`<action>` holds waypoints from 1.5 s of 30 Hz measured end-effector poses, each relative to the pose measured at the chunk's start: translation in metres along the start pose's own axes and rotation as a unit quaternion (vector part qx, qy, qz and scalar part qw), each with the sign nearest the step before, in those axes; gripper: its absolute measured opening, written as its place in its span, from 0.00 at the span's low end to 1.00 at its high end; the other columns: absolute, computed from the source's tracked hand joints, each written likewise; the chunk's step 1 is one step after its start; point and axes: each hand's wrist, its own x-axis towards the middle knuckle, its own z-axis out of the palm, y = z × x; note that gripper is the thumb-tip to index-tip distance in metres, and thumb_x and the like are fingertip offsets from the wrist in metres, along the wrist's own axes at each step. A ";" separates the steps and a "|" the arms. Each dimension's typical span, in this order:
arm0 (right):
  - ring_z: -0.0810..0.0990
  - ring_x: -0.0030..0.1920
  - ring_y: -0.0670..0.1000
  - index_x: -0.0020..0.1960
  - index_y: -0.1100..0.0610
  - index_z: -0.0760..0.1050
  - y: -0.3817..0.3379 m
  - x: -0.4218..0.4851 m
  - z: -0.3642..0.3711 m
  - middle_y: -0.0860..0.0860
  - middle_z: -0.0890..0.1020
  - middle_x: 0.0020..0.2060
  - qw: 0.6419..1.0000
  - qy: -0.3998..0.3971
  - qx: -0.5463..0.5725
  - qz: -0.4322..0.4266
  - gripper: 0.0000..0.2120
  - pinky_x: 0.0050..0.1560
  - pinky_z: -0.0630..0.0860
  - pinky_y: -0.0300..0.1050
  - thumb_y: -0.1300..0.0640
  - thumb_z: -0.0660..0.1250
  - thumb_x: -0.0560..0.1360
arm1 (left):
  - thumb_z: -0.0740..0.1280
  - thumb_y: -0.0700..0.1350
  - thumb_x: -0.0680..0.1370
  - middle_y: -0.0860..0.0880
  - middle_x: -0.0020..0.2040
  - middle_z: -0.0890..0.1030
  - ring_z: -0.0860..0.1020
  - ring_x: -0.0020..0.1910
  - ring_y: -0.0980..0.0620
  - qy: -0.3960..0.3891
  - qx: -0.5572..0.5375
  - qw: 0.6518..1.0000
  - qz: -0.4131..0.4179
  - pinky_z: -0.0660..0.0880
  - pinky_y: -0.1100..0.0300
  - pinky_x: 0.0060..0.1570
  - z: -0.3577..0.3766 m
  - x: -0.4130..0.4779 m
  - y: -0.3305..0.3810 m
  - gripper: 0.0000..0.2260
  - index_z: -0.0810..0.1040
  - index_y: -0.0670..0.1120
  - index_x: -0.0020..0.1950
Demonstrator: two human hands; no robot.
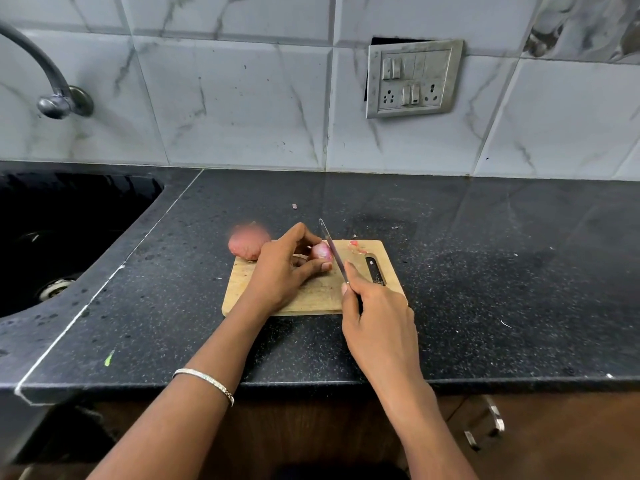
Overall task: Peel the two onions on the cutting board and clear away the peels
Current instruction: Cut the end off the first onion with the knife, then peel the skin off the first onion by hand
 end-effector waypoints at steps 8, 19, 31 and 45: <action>0.82 0.49 0.56 0.78 0.42 0.64 -0.013 0.017 0.006 0.52 0.82 0.53 0.997 0.018 -0.065 -0.026 0.21 0.38 0.68 0.45 0.49 0.53 0.86 | 0.80 0.44 0.71 0.53 0.50 0.86 0.84 0.51 0.56 -0.003 -0.017 1.000 -0.001 0.82 0.48 0.53 0.000 0.001 -0.005 0.13 0.78 0.51 0.50; 0.83 0.50 0.57 0.76 0.46 0.67 -0.017 0.026 0.013 0.53 0.83 0.50 0.996 0.037 -0.077 -0.041 0.20 0.41 0.74 0.49 0.52 0.54 0.85 | 0.80 0.43 0.71 0.53 0.48 0.86 0.84 0.49 0.56 -0.002 -0.027 1.000 -0.014 0.82 0.48 0.53 0.000 0.000 -0.001 0.12 0.79 0.49 0.49; 0.82 0.53 0.58 0.76 0.42 0.67 -0.009 0.018 0.003 0.51 0.83 0.55 0.996 0.027 -0.074 -0.036 0.20 0.45 0.76 0.50 0.50 0.55 0.85 | 0.82 0.45 0.69 0.54 0.47 0.86 0.85 0.45 0.57 0.001 -0.029 0.999 -0.021 0.83 0.50 0.50 -0.001 -0.001 0.005 0.15 0.78 0.52 0.48; 0.65 0.25 0.46 0.68 0.42 0.73 0.026 0.090 0.000 0.50 0.72 0.32 0.866 -0.119 0.481 0.068 0.13 0.21 0.63 0.39 0.51 0.60 0.85 | 0.72 0.40 0.79 0.46 0.56 0.86 0.84 0.55 0.50 -0.045 -0.219 0.970 -0.090 0.81 0.59 0.54 -0.011 -0.001 0.014 0.14 0.79 0.45 0.64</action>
